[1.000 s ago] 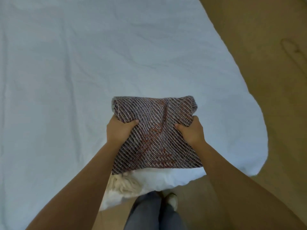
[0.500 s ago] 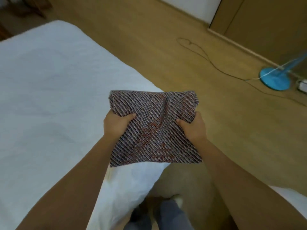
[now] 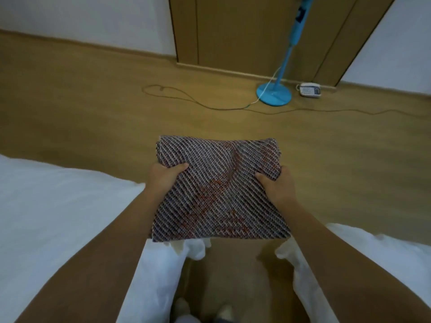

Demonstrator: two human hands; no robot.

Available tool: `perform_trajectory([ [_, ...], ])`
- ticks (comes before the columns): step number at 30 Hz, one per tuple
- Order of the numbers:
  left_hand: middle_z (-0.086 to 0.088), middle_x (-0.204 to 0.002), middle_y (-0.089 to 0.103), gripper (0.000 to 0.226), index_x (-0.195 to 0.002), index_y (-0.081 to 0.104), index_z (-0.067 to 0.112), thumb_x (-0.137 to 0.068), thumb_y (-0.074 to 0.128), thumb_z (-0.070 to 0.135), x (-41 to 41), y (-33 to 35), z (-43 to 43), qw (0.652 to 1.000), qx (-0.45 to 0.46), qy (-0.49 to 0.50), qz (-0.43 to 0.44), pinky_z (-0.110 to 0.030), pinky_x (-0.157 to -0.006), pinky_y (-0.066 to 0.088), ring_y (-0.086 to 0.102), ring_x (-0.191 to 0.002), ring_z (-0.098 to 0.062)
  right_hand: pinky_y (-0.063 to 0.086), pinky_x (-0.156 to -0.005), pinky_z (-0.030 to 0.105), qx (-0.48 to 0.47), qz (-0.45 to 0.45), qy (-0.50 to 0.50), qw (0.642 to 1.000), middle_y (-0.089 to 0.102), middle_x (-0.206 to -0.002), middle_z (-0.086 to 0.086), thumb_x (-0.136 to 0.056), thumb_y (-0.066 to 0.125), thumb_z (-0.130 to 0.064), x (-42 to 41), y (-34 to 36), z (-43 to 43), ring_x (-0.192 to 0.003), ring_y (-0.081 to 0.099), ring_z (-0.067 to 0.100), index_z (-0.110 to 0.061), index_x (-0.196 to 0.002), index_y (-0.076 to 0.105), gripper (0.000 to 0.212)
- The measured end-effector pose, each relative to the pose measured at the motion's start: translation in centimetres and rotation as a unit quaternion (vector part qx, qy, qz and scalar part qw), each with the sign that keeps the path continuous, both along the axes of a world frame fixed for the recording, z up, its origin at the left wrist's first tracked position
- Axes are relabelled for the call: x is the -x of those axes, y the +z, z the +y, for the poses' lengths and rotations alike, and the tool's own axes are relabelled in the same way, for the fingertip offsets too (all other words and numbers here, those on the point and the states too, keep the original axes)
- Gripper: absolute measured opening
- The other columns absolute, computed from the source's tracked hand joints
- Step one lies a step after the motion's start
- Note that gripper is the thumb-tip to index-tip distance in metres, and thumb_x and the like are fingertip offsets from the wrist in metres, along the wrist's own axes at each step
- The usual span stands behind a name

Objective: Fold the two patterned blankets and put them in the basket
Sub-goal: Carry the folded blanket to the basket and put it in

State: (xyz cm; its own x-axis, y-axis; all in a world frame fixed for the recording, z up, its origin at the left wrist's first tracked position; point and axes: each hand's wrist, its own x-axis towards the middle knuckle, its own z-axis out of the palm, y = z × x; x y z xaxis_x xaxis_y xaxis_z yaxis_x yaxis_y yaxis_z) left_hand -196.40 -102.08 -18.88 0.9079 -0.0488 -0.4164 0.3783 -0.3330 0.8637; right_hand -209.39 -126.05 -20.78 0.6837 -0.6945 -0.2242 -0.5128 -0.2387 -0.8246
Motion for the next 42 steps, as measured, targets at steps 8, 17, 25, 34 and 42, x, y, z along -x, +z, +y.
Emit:
perform_trajectory([
  [8,-0.007,-0.114,0.066,0.051,-0.109,0.064,0.015,-0.066,0.082,0.035,-8.0,0.7,-13.7,0.995,-0.009,-0.098,0.005,-0.037,-0.087,0.050,0.063,-0.094,-0.026,0.044,-0.073,0.032,-0.007,0.008,-0.110,0.994,0.055,-0.100,0.003,-0.084,0.065,-0.036,-1.8,0.2,-11.4,-0.083,0.053,0.020,-0.012,-0.113,0.048,0.041],
  [17,-0.006,-0.104,0.069,0.041,-0.093,0.066,0.018,-0.062,0.084,0.036,-18.4,2.0,-35.4,0.969,-0.003,-0.247,0.019,-0.034,-0.081,0.051,0.064,-0.083,-0.023,0.048,-0.077,0.035,0.000,0.002,-0.274,0.962,0.061,-0.109,0.010,-0.082,0.067,-0.035,-5.8,1.6,-26.4,-0.091,0.057,0.025,-0.011,-0.109,0.050,0.041],
  [25,-0.006,-0.111,0.067,0.049,-0.105,0.065,0.013,-0.063,0.084,0.030,-19.9,3.0,-58.5,0.931,0.027,-0.363,-0.003,-0.029,-0.080,0.045,0.059,-0.081,-0.018,0.045,-0.078,0.033,0.035,-0.014,-0.385,0.922,0.059,-0.101,0.005,-0.081,0.067,-0.035,-4.7,2.1,-42.4,-0.093,0.058,0.027,-0.011,-0.114,0.053,0.043],
  [34,-0.009,-0.119,0.064,0.065,-0.114,0.061,0.008,-0.061,0.083,0.039,-15.8,4.8,-86.0,0.889,0.007,-0.457,-0.006,-0.032,-0.081,0.046,0.062,-0.100,-0.029,0.042,-0.072,0.032,0.072,-0.005,-0.495,0.866,0.053,-0.091,0.002,-0.080,0.067,-0.033,0.3,4.5,-63.2,-0.081,0.050,0.020,-0.008,-0.106,0.052,0.040],
  [42,-0.008,-0.114,0.065,0.059,-0.112,0.061,0.009,-0.063,0.083,0.034,-10.8,5.2,-108.5,0.835,0.041,-0.549,-0.006,-0.030,-0.077,0.046,0.056,-0.077,-0.019,0.048,-0.081,0.038,0.082,-0.010,-0.576,0.813,0.062,-0.103,0.013,-0.079,0.069,-0.032,5.2,5.4,-80.5,-0.090,0.058,0.027,-0.007,-0.106,0.053,0.039],
])
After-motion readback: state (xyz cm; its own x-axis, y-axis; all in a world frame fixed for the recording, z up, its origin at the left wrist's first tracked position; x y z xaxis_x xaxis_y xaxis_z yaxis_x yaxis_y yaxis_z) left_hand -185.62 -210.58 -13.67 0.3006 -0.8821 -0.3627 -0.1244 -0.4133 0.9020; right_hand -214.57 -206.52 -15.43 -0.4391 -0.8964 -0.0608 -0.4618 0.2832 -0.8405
